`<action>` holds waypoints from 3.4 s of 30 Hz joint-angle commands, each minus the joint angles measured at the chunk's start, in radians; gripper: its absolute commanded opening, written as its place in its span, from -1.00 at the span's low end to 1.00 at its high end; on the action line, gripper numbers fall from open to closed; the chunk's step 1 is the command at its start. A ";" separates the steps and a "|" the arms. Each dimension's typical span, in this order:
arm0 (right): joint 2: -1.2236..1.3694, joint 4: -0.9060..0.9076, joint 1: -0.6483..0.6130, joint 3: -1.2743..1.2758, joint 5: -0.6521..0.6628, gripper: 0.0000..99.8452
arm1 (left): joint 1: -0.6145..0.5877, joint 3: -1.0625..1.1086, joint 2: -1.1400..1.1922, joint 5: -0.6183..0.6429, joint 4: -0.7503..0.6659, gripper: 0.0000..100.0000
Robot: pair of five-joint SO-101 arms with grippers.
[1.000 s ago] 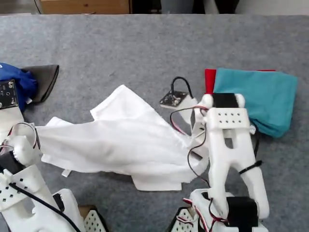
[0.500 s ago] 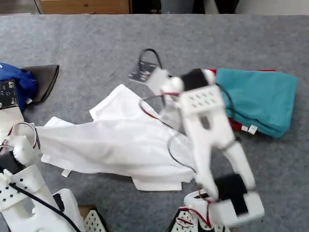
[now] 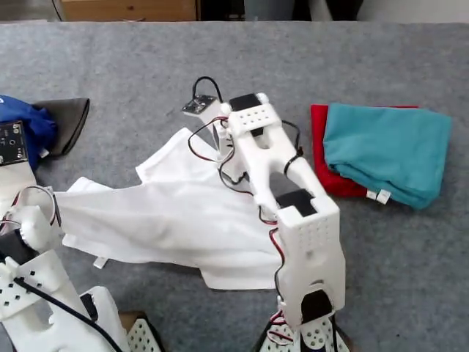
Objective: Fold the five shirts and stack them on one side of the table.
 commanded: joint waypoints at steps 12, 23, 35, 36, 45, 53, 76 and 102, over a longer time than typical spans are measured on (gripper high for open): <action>-0.262 -0.028 0.198 0.395 0.204 -0.97 | 0.007 -0.042 -0.008 0.000 -0.017 -0.94; -0.604 -0.051 0.178 0.424 0.201 -0.83 | 0.007 0.007 -0.015 0.000 -0.054 -0.94; -0.096 0.041 -0.074 -0.257 0.075 -0.63 | 0.005 0.008 -0.017 0.000 -0.051 -0.94; -0.022 0.063 -0.084 -0.346 0.066 -0.63 | 0.002 0.008 -0.017 0.000 -0.051 -0.94; 0.559 0.318 -0.152 -1.221 0.002 -0.62 | 0.005 0.010 -0.017 0.000 -0.051 -0.94; 0.622 0.310 -0.149 -1.196 -0.052 -0.62 | 0.005 0.030 -0.017 0.000 -0.052 -0.94; 0.624 0.245 -0.152 -1.075 -0.054 -0.97 | 0.004 0.033 -0.017 -0.003 -0.052 -0.94; -0.397 0.316 0.140 -1.423 -0.264 -0.97 | 0.237 -0.495 0.009 0.192 -0.052 -0.94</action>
